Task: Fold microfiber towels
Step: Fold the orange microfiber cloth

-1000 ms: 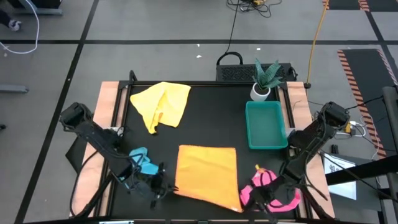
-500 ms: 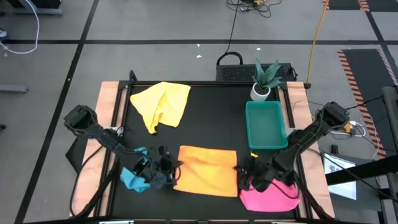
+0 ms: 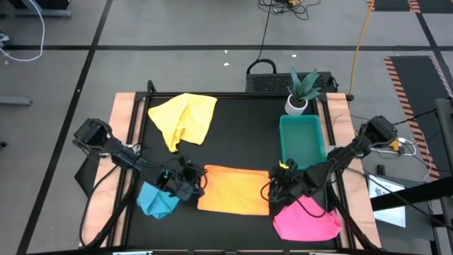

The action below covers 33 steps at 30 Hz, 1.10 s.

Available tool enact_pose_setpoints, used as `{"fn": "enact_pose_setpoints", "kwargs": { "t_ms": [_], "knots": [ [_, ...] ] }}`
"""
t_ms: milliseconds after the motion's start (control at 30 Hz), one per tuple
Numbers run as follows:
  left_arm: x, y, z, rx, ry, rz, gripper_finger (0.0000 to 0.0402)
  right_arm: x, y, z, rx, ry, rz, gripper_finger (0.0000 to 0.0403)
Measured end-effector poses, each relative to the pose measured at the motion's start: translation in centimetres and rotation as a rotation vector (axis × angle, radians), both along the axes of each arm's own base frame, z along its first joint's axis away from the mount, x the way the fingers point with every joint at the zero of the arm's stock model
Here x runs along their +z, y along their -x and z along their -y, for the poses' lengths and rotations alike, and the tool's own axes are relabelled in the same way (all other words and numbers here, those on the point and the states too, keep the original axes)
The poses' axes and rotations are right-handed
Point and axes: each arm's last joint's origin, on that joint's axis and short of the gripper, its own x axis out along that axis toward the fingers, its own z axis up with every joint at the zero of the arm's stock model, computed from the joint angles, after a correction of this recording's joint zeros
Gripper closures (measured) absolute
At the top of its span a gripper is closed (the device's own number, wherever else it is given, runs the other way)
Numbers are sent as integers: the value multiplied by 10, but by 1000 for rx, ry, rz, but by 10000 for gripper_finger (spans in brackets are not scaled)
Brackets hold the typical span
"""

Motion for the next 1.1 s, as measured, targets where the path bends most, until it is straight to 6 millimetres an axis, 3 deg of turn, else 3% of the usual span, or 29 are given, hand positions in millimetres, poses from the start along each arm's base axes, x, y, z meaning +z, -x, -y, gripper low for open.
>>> {"fn": "enact_pose_setpoints", "kwargs": {
  "t_ms": [200,633,867,1100],
  "knots": [
    [-11,7,-8,23,17,17,385,-18,2,12,-8,-13,49,403],
    [-15,7,-9,33,34,35,387,-21,-3,24,-17,-5,44,403],
    [-19,5,-9,30,37,33,393,-3,-6,23,45,-40,78,403],
    [-19,3,-10,29,40,44,388,11,5,30,23,-67,64,403]
  ]
}}
